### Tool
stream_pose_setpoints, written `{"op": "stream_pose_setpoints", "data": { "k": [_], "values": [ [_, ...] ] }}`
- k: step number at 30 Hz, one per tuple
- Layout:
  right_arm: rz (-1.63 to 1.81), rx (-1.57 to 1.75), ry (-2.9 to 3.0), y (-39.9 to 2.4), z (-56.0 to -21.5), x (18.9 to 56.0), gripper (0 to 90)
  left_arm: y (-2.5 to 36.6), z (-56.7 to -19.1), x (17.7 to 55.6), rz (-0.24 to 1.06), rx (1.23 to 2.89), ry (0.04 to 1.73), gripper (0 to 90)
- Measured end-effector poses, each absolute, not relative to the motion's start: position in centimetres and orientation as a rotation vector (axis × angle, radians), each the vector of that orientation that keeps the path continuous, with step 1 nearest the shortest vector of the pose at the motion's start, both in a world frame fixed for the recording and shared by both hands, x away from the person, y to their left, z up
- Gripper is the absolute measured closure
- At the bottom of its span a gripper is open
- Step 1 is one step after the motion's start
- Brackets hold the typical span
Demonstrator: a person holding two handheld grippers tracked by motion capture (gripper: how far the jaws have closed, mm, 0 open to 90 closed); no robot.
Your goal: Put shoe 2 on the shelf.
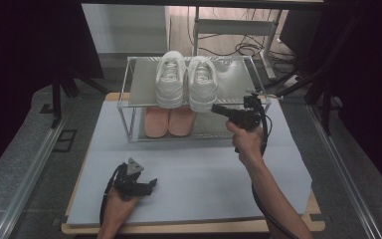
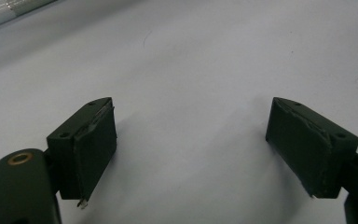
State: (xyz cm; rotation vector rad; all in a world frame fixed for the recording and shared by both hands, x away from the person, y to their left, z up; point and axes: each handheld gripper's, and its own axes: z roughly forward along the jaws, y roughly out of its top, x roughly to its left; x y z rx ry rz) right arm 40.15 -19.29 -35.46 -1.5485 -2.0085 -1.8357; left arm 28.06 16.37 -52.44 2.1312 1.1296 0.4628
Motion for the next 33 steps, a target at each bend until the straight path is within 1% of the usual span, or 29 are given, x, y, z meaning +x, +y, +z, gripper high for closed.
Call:
{"op": "stream_pose_setpoints", "data": {
  "k": [12,21,25,27,30,33],
  "values": [
    [-1.816,-1.604,-2.036,-17.8,-35.5,42.3,90.0,16.4,-52.4,28.1,0.463,2.134,1.130,16.3],
    [-1.820,-1.597,-2.049,-17.0,-35.5,42.3,90.0,16.4,-52.5,28.1,0.462,2.129,1.130,16.3],
    [-1.815,-1.584,-2.034,-17.3,-35.6,42.4,90.0,16.4,-52.5,28.0,0.464,2.131,1.129,16.3],
    [-1.809,-1.577,-2.039,-17.5,-35.7,42.3,87.3,16.4,-52.5,28.1,0.463,2.130,1.130,16.3],
    [-1.794,-1.570,-2.039,-17.7,-35.9,42.2,86.4,16.4,-52.5,28.1,0.463,2.129,1.130,16.3],
    [-1.786,-1.561,-2.038,-17.9,-36.2,42.1,83.1,16.4,-52.4,28.0,0.464,2.131,1.129,16.3]
  ]
}}
